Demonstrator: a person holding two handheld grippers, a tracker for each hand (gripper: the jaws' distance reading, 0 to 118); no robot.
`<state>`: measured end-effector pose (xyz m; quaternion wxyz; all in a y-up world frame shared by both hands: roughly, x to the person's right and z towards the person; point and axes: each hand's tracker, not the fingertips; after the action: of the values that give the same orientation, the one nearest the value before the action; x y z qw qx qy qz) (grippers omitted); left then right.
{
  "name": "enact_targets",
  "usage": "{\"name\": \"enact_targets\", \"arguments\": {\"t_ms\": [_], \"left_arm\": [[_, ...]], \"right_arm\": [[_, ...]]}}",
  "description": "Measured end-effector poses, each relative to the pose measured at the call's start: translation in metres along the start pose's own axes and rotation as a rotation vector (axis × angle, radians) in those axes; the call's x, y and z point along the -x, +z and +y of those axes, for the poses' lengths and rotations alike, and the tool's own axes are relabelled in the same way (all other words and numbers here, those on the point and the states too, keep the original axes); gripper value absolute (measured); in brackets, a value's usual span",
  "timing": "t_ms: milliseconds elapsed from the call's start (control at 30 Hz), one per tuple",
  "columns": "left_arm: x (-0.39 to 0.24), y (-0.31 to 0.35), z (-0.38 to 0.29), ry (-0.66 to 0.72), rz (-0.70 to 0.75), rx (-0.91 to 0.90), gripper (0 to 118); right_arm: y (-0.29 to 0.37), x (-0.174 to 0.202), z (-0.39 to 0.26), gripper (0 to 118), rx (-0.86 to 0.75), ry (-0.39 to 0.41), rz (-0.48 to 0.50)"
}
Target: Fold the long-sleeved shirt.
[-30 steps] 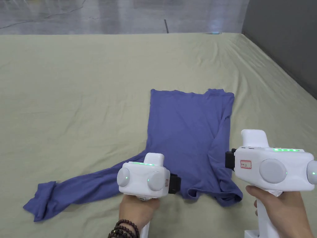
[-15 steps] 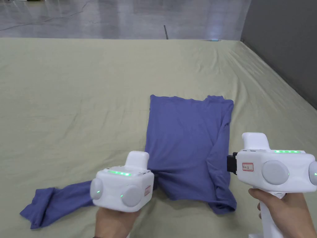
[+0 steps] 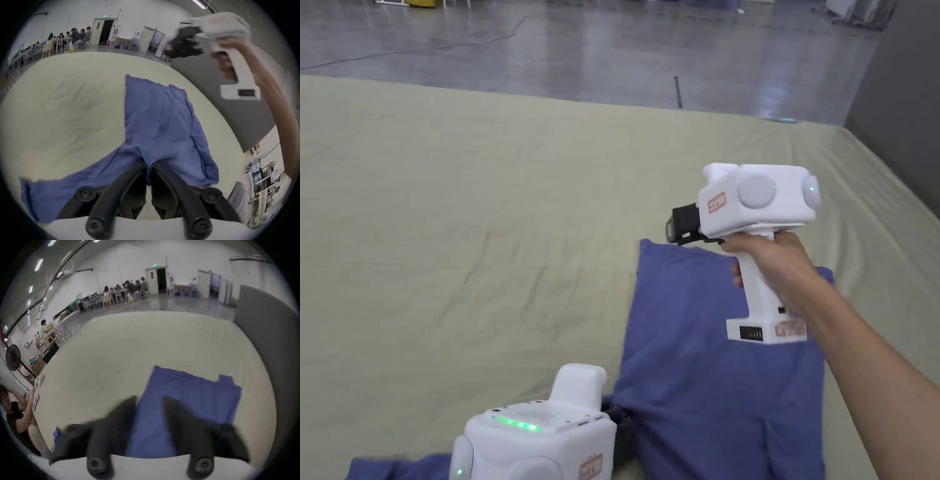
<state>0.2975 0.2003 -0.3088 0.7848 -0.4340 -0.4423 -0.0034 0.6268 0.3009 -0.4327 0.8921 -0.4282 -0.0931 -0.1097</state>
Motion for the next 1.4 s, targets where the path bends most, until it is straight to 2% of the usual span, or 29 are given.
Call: {"name": "enact_targets", "arguments": {"t_ms": [33,133,267,467,500,533,567,600,633,733,867,900,1000,1167,1233,1400], "left_arm": [[0.006,-0.007,0.010,0.011,-0.009,0.005,1],[0.024,-0.026,0.034,0.020,-0.001,0.024,1],[0.046,-0.042,0.047,0.085,-0.021,0.023,1],[0.053,-0.043,0.043,0.118,-0.022,0.021,1],[0.052,-0.042,0.040,0.127,-0.023,0.021,1],[0.052,-0.041,0.038,0.133,-0.024,0.020,1],[0.052,-0.039,0.036,0.138,-0.024,0.019,1],[0.053,-0.037,0.035,0.149,-0.020,0.014,1],[0.053,-0.033,0.033,0.158,-0.017,0.007,1],[0.053,-0.013,0.040,0.167,-0.006,-0.053,1],[0.062,0.034,0.071,0.129,0.030,-0.169,1],[0.063,0.047,0.083,0.108,0.054,-0.191,1],[0.063,0.089,0.123,0.049,0.131,-0.284,1],[0.062,0.152,0.214,0.011,0.204,-0.447,1],[0.057,0.176,0.261,-0.031,0.244,-0.493,1],[0.038,0.222,0.375,-0.068,0.291,-0.570,1]], "right_arm": [[-0.030,-0.002,0.016,81,0.064,0.009,-0.024],[-0.099,-0.009,0.043,81,0.127,0.049,-0.127],[-0.164,-0.017,0.054,81,0.219,0.036,-0.130],[-0.211,-0.017,0.045,80,0.290,0.028,-0.127],[-0.210,-0.013,0.045,76,0.295,0.045,-0.162],[-0.206,-0.008,0.046,46,0.299,0.041,-0.176],[-0.201,-0.005,0.048,3,0.297,0.028,-0.190],[-0.194,-0.003,0.046,3,0.284,0.014,-0.217],[-0.186,-0.001,0.042,3,0.251,0.020,-0.259],[-0.162,-0.015,0.042,3,0.263,-0.019,-0.209],[-0.060,-0.034,0.065,3,0.020,-0.071,-0.207],[-0.032,-0.037,0.072,3,-0.024,-0.068,-0.230],[0.062,-0.044,0.091,3,-0.131,-0.054,-0.177],[0.193,-0.043,0.118,3,-0.313,-0.029,-0.248],[0.234,-0.043,0.132,3,-0.354,-0.051,-0.275],[0.291,-0.044,0.160,3,-0.453,-0.068,-0.310]]}}
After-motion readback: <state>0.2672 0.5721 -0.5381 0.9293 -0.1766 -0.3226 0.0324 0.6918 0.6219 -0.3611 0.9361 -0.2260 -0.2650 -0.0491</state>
